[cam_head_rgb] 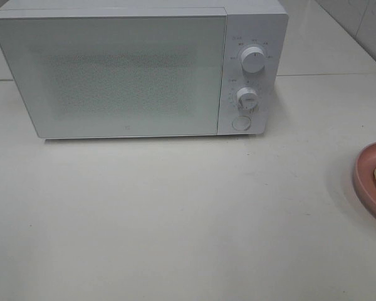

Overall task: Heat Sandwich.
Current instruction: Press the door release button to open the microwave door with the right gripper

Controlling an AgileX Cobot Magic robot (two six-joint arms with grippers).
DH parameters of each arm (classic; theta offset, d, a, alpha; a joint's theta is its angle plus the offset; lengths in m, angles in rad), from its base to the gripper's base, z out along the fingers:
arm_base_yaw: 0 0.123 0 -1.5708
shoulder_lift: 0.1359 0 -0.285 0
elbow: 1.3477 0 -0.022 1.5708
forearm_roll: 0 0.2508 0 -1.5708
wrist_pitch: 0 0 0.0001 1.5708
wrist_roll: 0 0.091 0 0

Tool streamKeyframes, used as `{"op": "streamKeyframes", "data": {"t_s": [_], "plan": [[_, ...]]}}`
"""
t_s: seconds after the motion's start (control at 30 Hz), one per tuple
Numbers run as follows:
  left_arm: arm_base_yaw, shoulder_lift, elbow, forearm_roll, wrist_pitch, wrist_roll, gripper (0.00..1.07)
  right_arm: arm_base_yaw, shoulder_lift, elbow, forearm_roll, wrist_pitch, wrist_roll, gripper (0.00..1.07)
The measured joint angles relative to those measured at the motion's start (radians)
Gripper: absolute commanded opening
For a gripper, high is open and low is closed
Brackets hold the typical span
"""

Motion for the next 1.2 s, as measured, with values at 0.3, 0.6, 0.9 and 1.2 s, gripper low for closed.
{"op": "streamKeyframes", "data": {"t_s": [0.3, 0.6, 0.9, 1.2], "plan": [[0.000, 0.000, 0.000, 0.000, 0.000, 0.000, 0.98, 0.000, 0.000, 0.000, 0.000, 0.000, 0.000, 0.75], [0.000, 0.000, 0.000, 0.000, 0.000, 0.000, 0.98, 0.000, 0.002, -0.004, 0.000, 0.000, 0.000, 0.75], [0.000, 0.000, 0.000, 0.000, 0.000, 0.000, 0.98, 0.000, 0.150, -0.043, 0.000, -0.068, 0.000, 0.75], [0.000, 0.000, 0.000, 0.000, 0.000, 0.000, 0.98, 0.000, 0.337, -0.043, 0.000, -0.198, 0.000, 0.75]]}}
